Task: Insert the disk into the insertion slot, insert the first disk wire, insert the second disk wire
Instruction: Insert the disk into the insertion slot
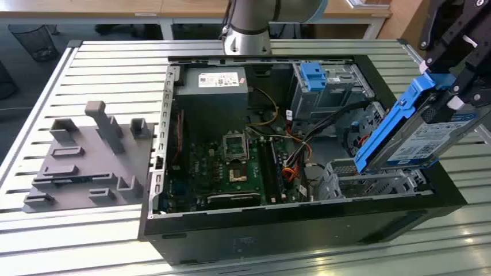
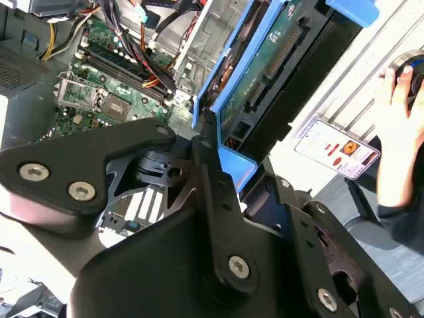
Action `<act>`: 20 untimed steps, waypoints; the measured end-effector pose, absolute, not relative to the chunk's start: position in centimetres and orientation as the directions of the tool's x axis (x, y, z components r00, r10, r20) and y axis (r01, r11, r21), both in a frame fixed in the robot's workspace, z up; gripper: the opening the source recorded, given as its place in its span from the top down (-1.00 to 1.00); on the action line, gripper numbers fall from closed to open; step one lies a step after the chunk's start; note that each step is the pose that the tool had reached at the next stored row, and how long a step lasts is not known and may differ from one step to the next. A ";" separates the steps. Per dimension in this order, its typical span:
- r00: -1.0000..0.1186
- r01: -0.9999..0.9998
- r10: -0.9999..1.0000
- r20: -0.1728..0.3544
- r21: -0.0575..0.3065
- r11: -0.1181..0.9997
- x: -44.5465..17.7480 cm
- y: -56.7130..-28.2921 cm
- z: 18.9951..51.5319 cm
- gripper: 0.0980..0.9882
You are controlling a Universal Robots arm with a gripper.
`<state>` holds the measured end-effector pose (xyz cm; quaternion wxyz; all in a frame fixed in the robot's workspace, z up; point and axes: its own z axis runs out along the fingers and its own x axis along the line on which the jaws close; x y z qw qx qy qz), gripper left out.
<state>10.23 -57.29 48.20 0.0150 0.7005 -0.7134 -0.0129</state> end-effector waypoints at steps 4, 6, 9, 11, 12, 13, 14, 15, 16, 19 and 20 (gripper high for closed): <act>-0.018 -0.999 -1.000 0.003 0.039 0.018 10.2 -57.3 48.2 0.40; -0.018 -0.999 -1.000 0.003 0.039 0.018 10.1 -57.3 48.2 0.40; -0.018 -0.999 -1.000 0.003 0.039 0.018 9.8 -57.3 48.1 0.40; -0.018 -0.999 -1.000 0.003 0.039 0.018 9.5 -57.3 48.1 0.40; -0.018 -0.999 -1.000 0.003 0.039 0.018 9.4 -57.3 48.1 0.40; -0.018 -0.999 -1.000 0.003 0.039 0.018 9.4 -57.3 48.1 0.40; -0.018 -0.999 -1.000 0.003 0.039 0.018 9.4 -57.3 48.1 0.40; -0.018 -0.999 -1.000 0.003 0.038 0.018 9.3 -57.3 48.1 0.40; -0.018 -0.999 -1.000 0.003 0.037 0.018 9.3 -57.3 48.0 0.40; -0.018 -0.999 -1.000 0.003 0.037 0.018 9.2 -57.3 48.0 0.40; -0.018 -0.999 -1.000 0.003 0.037 0.018 9.2 -57.3 48.0 0.40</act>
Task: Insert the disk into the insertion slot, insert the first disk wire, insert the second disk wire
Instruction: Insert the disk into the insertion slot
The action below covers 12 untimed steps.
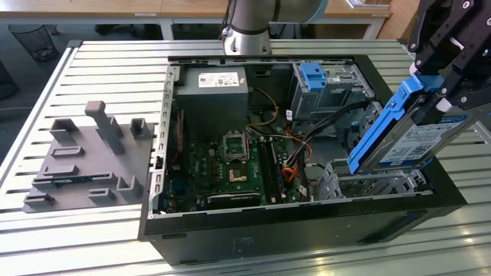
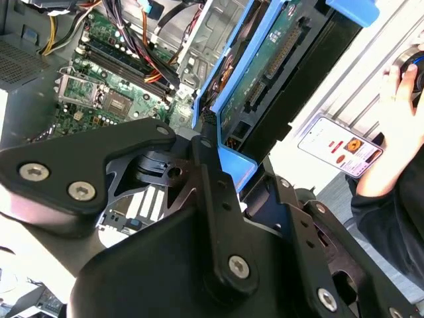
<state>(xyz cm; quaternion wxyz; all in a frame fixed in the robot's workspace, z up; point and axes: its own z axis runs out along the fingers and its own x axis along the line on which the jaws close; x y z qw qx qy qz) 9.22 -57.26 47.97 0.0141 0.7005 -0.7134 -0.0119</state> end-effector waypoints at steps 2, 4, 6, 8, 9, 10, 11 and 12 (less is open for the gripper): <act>-0.018 -0.999 -1.000 0.003 0.037 0.018 9.2 -57.2 47.9 0.40; -0.018 -0.999 -1.000 0.003 0.037 0.018 9.1 -57.0 47.8 0.40; -0.018 -0.999 -1.000 0.003 0.037 0.018 9.1 -56.9 47.7 0.40; -0.018 -0.999 -1.000 0.003 0.037 0.018 9.1 -56.7 47.7 0.40; -0.018 -0.999 -1.000 0.003 0.037 0.018 9.1 -56.7 47.6 0.40; -0.018 -0.999 -1.000 0.003 0.037 0.018 9.1 -56.6 47.6 0.40; -0.018 -0.999 -1.000 0.003 0.037 0.018 9.0 -56.6 47.5 0.40; -0.018 -0.999 -1.000 0.003 0.037 0.018 9.0 -56.5 47.5 0.40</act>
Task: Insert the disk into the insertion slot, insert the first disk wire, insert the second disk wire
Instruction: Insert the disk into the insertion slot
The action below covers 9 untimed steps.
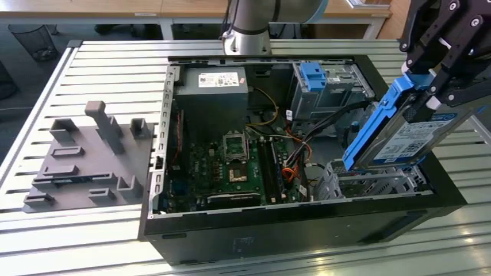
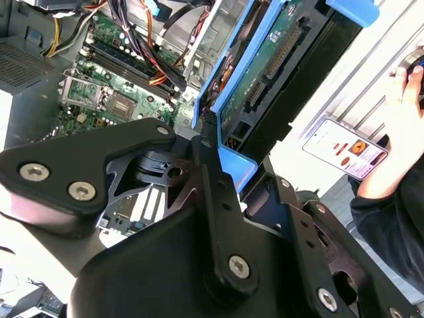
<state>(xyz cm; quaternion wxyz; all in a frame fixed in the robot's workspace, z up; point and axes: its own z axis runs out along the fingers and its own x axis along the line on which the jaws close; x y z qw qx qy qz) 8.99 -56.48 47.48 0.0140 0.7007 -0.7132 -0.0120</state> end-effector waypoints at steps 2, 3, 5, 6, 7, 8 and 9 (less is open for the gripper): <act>-0.016 -0.999 -1.000 0.003 0.037 0.016 8.9 -56.3 47.4 0.40; -0.013 -0.999 -1.000 0.003 0.037 0.013 8.9 -56.3 47.3 0.40; -0.004 -0.999 -1.000 0.003 0.037 0.004 8.8 -56.2 47.2 0.40; 0.001 -0.999 -1.000 0.003 0.037 -0.001 8.7 -56.2 47.2 0.40; 0.005 -0.999 -1.000 0.003 0.037 -0.004 8.7 -56.1 47.2 0.40; 0.007 -0.999 -1.000 0.003 0.037 -0.007 8.7 -56.0 47.1 0.40; 0.009 -0.999 -1.000 0.003 0.037 -0.009 8.7 -55.9 47.1 0.40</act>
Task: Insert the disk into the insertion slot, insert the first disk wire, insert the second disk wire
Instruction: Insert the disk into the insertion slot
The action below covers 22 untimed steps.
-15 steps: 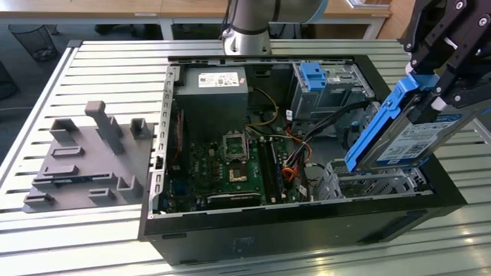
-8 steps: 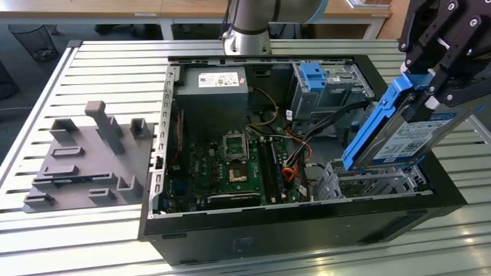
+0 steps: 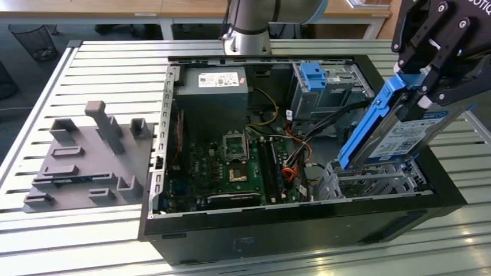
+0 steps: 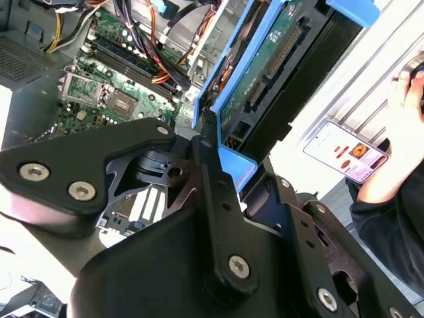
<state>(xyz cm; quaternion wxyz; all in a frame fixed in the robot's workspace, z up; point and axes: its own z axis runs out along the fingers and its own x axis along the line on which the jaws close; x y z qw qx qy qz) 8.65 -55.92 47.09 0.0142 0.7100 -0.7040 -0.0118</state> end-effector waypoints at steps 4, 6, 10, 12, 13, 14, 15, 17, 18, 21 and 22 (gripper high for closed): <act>0.012 -0.999 -1.000 0.003 0.037 -0.011 8.6 -55.4 46.9 0.40; 0.013 -0.999 -1.000 0.003 0.037 -0.013 8.6 -55.3 46.8 0.40; 0.015 -0.999 -1.000 0.003 0.037 -0.015 8.7 -55.3 46.5 0.40; 0.015 -0.999 -1.000 0.003 0.037 -0.015 8.7 -55.3 46.3 0.40; 0.015 -0.999 -1.000 0.003 0.037 -0.015 8.8 -55.3 46.3 0.40; 0.015 -0.999 -1.000 0.003 0.037 -0.015 8.9 -55.3 46.2 0.40; 0.015 -0.999 -1.000 0.003 0.037 -0.015 9.0 -55.3 46.1 0.40; 0.015 -0.999 -1.000 0.003 0.037 -0.015 9.0 -55.3 45.9 0.40; 0.015 -0.999 -1.000 0.003 0.037 -0.015 9.0 -55.3 45.8 0.40; 0.015 -0.999 -1.000 0.003 0.037 -0.015 9.0 -55.3 45.7 0.40; 0.015 -0.999 -1.000 0.003 0.037 -0.015 9.0 -55.3 45.6 0.40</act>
